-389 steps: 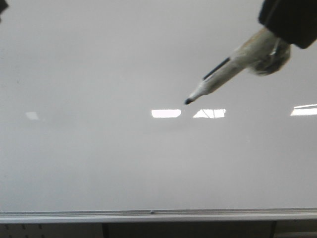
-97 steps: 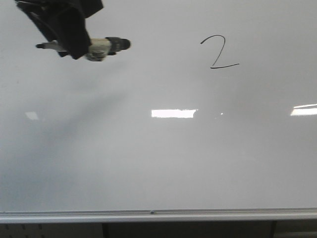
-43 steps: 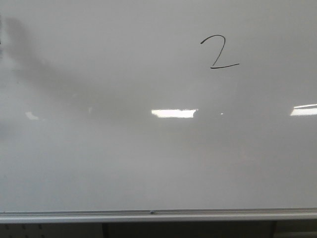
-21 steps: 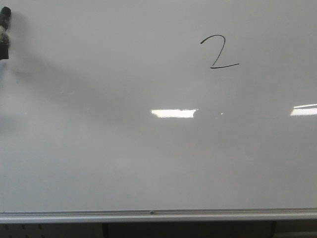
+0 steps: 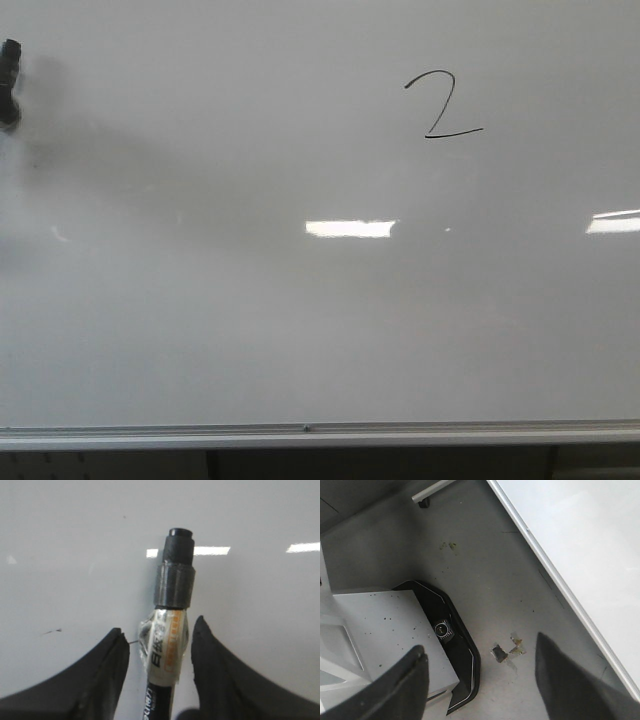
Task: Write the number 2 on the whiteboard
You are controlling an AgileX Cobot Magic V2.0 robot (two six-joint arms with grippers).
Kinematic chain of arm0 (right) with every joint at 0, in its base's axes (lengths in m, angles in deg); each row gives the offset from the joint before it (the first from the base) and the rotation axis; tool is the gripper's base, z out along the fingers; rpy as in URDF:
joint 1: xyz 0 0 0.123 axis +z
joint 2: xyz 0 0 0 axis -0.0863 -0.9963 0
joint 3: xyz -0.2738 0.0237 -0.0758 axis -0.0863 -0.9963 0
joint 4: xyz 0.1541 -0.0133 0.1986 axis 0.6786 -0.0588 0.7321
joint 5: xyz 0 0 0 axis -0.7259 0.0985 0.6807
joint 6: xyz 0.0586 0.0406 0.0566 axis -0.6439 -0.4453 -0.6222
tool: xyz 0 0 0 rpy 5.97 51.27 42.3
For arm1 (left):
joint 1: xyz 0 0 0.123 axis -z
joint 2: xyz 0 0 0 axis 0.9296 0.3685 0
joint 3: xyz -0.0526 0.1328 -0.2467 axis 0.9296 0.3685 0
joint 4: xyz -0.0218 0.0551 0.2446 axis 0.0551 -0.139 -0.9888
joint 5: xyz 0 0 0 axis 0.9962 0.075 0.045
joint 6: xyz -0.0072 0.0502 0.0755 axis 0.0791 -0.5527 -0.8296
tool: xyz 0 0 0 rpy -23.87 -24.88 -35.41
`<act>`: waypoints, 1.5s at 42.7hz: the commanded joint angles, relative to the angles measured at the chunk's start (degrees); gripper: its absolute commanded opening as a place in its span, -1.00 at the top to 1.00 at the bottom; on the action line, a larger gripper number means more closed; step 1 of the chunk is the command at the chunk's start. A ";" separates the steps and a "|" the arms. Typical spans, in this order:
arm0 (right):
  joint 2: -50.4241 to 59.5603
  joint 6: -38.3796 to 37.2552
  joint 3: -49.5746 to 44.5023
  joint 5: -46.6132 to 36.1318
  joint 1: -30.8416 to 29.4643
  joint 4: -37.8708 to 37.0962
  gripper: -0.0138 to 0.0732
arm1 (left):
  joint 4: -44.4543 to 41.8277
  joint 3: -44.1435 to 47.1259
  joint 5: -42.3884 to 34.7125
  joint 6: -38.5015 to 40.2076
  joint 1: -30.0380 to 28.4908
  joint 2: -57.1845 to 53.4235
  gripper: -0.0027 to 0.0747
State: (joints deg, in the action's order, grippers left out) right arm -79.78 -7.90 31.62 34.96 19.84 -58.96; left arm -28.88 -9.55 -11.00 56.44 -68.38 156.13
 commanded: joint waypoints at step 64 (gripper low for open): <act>22.78 -36.66 7.00 0.62 -0.32 -21.73 -0.36 | 0.63 -16.39 85.46 0.13 40.70 -47.62 0.44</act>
State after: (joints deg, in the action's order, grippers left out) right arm -56.83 -44.52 37.42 38.47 19.84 -80.33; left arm -27.02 -24.08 77.76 56.54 -28.04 108.57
